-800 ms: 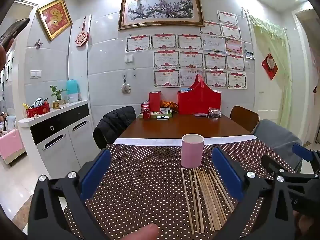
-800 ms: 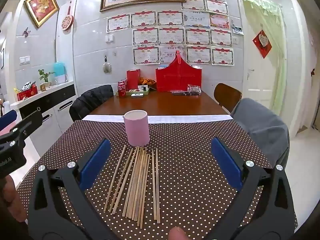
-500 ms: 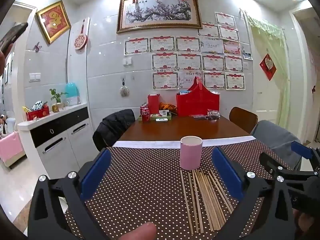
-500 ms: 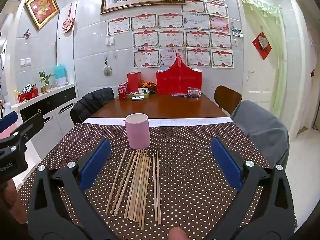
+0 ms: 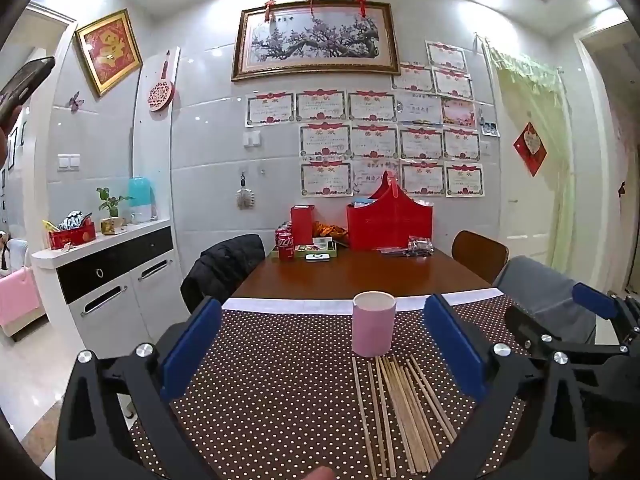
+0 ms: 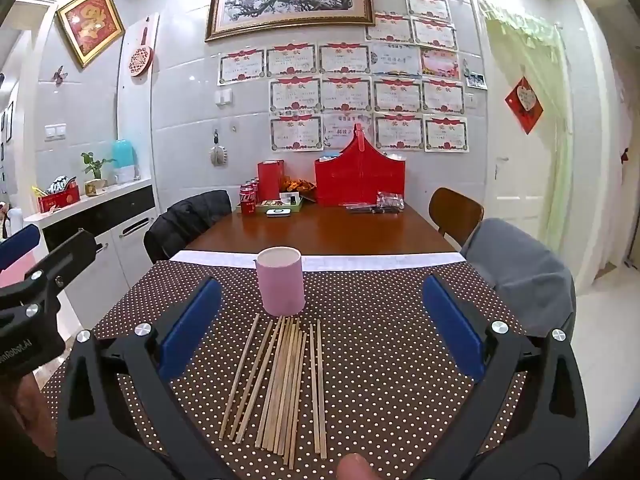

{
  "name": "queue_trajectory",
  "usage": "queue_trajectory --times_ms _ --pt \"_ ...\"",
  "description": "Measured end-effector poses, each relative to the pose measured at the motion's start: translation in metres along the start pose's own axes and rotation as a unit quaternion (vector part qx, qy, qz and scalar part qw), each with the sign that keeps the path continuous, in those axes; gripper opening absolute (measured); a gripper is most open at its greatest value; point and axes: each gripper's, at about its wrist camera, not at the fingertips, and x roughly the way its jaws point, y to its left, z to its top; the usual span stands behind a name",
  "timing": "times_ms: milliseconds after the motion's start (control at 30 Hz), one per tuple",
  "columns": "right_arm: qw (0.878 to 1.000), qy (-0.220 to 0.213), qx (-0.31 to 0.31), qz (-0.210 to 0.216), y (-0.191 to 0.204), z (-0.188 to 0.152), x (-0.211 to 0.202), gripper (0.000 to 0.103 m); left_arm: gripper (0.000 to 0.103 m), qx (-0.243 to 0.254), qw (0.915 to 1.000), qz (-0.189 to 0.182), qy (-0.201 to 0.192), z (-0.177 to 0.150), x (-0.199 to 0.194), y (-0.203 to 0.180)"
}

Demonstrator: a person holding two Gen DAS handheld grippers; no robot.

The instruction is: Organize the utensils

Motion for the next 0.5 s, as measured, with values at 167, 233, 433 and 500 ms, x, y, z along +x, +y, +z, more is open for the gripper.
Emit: queue_trajectory --times_ms 167,233,433,500 --pt "1.0 -0.006 0.001 0.005 0.001 0.003 0.0 0.098 0.099 -0.004 1.0 -0.009 0.001 0.003 0.001 0.001" --pt "1.0 -0.009 0.0 0.005 0.002 0.006 -0.001 0.098 0.099 -0.004 0.9999 -0.012 0.0 0.004 0.001 0.002" --pt "1.0 -0.018 -0.001 0.004 0.0 0.012 0.001 0.098 0.099 -0.005 0.9998 -0.021 0.0 0.005 0.007 0.001" --pt "1.0 -0.021 -0.002 0.003 -0.001 0.013 0.001 0.098 0.099 -0.004 0.9997 -0.024 -0.002 0.007 0.01 0.0"
